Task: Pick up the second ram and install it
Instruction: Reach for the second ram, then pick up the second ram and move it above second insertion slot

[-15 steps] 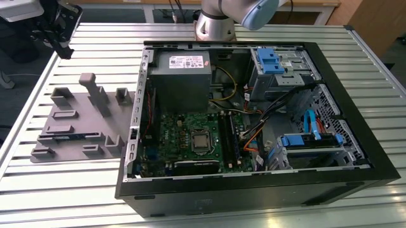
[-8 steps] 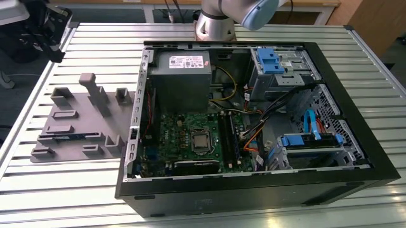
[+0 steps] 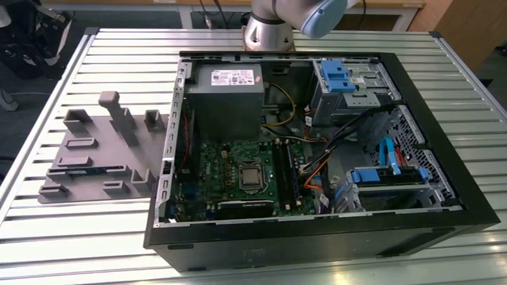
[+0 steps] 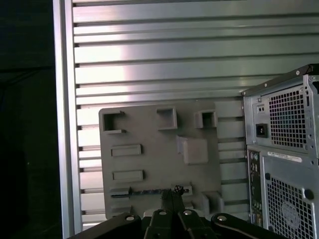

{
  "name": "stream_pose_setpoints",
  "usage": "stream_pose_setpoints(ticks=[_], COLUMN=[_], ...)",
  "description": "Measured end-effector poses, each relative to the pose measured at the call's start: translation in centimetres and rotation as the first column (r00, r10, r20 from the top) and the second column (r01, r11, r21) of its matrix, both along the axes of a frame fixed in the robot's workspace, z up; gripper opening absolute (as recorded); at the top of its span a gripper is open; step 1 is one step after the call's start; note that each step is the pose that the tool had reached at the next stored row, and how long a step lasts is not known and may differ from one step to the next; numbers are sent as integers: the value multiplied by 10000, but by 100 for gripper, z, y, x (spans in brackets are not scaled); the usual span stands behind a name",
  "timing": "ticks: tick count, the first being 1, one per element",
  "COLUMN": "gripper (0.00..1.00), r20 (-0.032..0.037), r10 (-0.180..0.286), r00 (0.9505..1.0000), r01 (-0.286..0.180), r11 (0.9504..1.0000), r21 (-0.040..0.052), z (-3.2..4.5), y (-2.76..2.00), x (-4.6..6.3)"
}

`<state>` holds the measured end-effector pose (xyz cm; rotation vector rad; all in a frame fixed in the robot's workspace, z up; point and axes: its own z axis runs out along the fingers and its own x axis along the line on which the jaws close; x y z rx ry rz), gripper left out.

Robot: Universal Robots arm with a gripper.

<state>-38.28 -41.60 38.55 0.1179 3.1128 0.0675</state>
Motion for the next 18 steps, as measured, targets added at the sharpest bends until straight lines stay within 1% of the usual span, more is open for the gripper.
stream_pose_setpoints(ticks=[1, 7, 18], gripper=[11, 11, 11], r20=[1, 1, 1], r10=[0, -1, 2], r00=[10000, 10000, 10000], r01=[0, 1, -2], r11=[10000, 10000, 10000], r21=[1, 0, 1], z=[-2, -4, -3], y=[-7, -19, -19], x=[-46, -139, -146])
